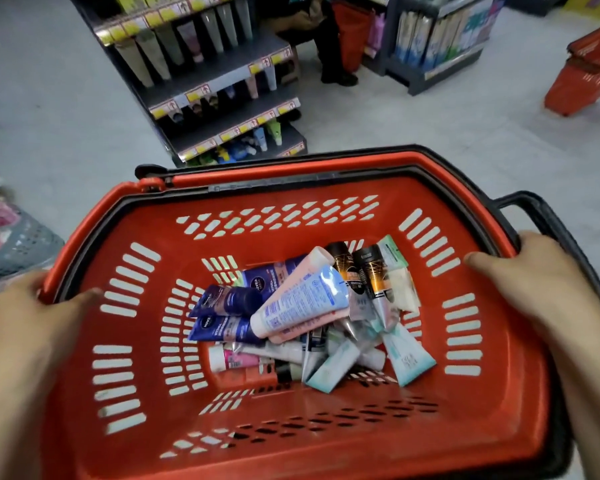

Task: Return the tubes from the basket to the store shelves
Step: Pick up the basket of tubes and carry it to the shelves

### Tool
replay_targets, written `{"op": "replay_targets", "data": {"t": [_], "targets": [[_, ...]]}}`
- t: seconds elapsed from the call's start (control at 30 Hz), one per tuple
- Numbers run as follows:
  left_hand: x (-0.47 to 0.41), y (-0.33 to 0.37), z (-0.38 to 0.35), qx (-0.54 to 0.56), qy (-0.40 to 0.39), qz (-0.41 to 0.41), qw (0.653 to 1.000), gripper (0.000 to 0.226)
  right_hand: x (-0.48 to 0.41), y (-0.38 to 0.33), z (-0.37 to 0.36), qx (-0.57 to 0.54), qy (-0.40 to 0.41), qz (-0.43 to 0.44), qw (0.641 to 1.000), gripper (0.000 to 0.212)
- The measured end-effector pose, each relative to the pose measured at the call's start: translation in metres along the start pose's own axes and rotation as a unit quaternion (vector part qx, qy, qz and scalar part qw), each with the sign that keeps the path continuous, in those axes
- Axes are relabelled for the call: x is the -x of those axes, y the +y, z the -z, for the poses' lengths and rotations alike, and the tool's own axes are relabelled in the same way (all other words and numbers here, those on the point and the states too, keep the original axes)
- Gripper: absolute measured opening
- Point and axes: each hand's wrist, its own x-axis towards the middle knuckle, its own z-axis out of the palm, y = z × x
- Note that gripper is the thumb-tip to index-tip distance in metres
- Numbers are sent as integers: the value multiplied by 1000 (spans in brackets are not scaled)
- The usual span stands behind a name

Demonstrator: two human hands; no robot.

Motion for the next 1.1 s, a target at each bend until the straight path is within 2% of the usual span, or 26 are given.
{"op": "replay_targets", "data": {"t": [0.13, 0.3, 0.4, 0.47, 0.57, 0.8, 0.87, 0.93, 0.97, 1.1], "targets": [[-52, 17, -13, -31, -8, -3, 999, 31, -29, -27, -9, -6, -2, -27, 1000, 38], [-126, 60, -42, -15, -64, -21, 998, 28, -67, -67, -19, -4, 2, -61, 998, 33], [-177, 84, -55, 29, -75, 34, 996, 26, -96, -99, -25, -12, 10, -80, 997, 34], [-210, 108, -64, 46, -58, 41, 996, 39, -113, -122, -26, -16, 23, -90, 996, 36], [-265, 147, -75, 61, -88, 21, 994, 39, -133, -150, -26, -51, 57, -111, 991, 32], [-373, 217, -113, 48, -106, -13, 993, 36, -175, -184, -38, -117, 105, -179, 971, 30], [-423, 207, -133, 68, -141, 17, 988, 47, -194, -198, -37, -133, 114, -189, 966, 28], [-465, 195, -151, 89, -184, 38, 978, 76, -215, -209, -37, -144, 115, -198, 963, 24], [-479, 201, -157, 81, -193, 30, 977, 78, -228, -215, -37, -147, 112, -202, 962, 23], [-482, 283, -192, 56, -159, -1, 986, 48, -293, -241, -37, -154, 96, -199, 963, 22]]}}
